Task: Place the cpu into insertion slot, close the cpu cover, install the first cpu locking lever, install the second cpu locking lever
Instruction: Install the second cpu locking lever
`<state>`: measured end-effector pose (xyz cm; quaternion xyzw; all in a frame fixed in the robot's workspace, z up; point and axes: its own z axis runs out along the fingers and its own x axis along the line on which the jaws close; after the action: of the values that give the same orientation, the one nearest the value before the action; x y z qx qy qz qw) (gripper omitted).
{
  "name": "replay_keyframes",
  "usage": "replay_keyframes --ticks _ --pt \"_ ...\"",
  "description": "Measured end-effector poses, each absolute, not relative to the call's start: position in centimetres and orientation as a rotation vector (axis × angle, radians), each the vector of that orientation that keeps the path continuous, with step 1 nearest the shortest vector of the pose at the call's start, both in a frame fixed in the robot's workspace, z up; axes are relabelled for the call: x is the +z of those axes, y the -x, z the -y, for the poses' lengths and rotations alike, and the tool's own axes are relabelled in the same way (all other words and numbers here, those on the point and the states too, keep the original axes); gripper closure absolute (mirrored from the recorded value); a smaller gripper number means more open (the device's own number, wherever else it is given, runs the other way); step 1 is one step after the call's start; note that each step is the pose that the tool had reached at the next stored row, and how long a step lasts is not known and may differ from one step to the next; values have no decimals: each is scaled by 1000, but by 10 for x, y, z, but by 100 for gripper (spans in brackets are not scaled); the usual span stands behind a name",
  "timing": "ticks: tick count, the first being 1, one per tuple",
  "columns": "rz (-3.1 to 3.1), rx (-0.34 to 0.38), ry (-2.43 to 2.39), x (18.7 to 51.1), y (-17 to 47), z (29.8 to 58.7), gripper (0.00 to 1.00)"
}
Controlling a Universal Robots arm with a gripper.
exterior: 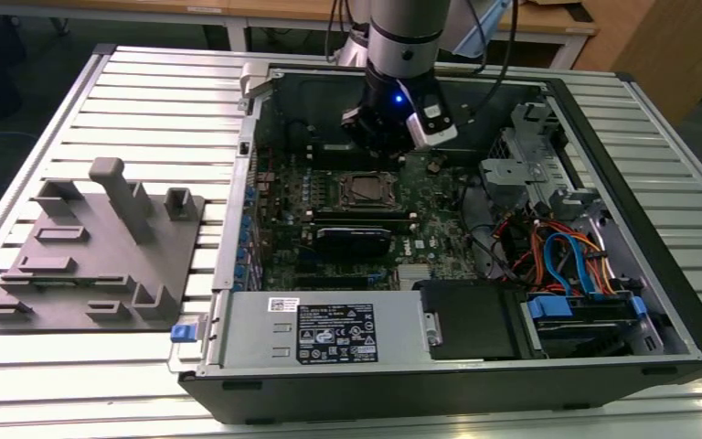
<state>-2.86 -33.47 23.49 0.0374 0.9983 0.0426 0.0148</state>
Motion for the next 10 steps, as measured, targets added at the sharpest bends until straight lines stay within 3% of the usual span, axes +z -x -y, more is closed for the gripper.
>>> replay_keyframes --ticks 10 --pt "-3107 126 -116 245 29 336 90"
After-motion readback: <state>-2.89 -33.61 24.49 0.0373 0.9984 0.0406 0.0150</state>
